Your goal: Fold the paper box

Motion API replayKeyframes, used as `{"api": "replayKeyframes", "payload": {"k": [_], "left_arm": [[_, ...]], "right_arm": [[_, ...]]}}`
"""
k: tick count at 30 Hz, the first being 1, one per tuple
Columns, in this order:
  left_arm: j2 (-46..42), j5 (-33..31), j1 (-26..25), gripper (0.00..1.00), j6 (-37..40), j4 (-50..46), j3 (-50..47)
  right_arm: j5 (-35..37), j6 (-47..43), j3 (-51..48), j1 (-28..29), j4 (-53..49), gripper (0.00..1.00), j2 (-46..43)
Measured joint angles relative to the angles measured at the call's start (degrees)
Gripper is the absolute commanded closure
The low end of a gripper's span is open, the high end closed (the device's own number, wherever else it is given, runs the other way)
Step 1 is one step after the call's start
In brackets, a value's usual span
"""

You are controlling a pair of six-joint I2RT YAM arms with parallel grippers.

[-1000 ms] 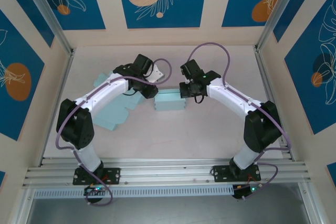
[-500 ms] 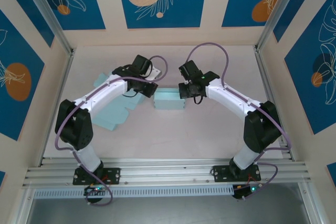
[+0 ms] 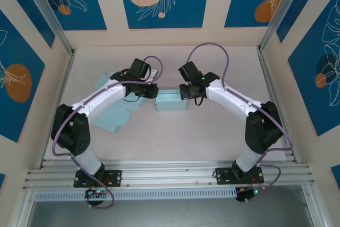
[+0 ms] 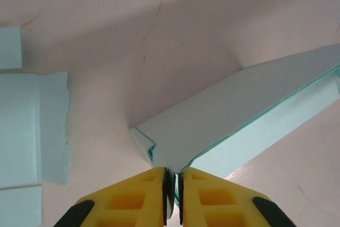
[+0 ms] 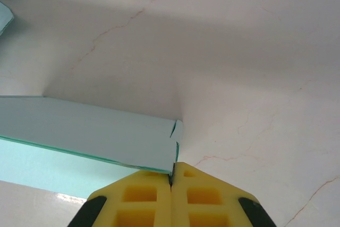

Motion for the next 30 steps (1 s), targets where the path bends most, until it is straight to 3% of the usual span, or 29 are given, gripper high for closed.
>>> {"api": "replayKeyframes", "payload": {"k": [6, 15, 21, 30], "left_arm": [[-0.6, 1.0, 0.1, 0.87, -2.5, -0.5, -0.6], [-0.8, 2.6, 0.2, 0.79, -3.8, -0.5, -2.2], [-0.8, 3.4, 0.2, 0.85, -3.7, -1.7, -2.2], [-0.8, 6.1, 0.4, 0.86, -4.6, -2.2, -2.1]], "right_arm": [[0.0, 0.1, 0.0, 0.1, 0.0, 1.00, 0.0], [0.0, 0.1, 0.0, 0.4, 0.1, 1.00, 0.0], [0.0, 0.1, 0.0, 0.6, 0.1, 1.00, 0.0], [0.3, 0.1, 0.0, 0.5, 0.1, 1.00, 0.0]]}}
